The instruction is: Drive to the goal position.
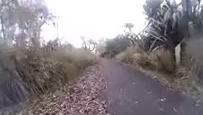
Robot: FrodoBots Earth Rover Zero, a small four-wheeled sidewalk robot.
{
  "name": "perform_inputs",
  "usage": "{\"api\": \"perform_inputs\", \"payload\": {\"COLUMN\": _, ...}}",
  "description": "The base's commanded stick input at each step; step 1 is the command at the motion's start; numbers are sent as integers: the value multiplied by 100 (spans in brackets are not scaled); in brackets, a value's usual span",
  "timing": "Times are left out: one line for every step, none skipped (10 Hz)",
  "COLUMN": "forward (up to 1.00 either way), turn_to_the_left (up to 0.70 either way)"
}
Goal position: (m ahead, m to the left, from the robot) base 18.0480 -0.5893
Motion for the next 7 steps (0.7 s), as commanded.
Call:
{"api": "perform_inputs", "payload": {"forward": 70, "turn_to_the_left": 0}}
{"api": "perform_inputs", "payload": {"forward": 70, "turn_to_the_left": -6}}
{"api": "perform_inputs", "payload": {"forward": 70, "turn_to_the_left": -19}}
{"api": "perform_inputs", "payload": {"forward": 70, "turn_to_the_left": -31}}
{"api": "perform_inputs", "payload": {"forward": 70, "turn_to_the_left": -35}}
{"api": "perform_inputs", "payload": {"forward": 70, "turn_to_the_left": -35}}
{"api": "perform_inputs", "payload": {"forward": 70, "turn_to_the_left": -35}}
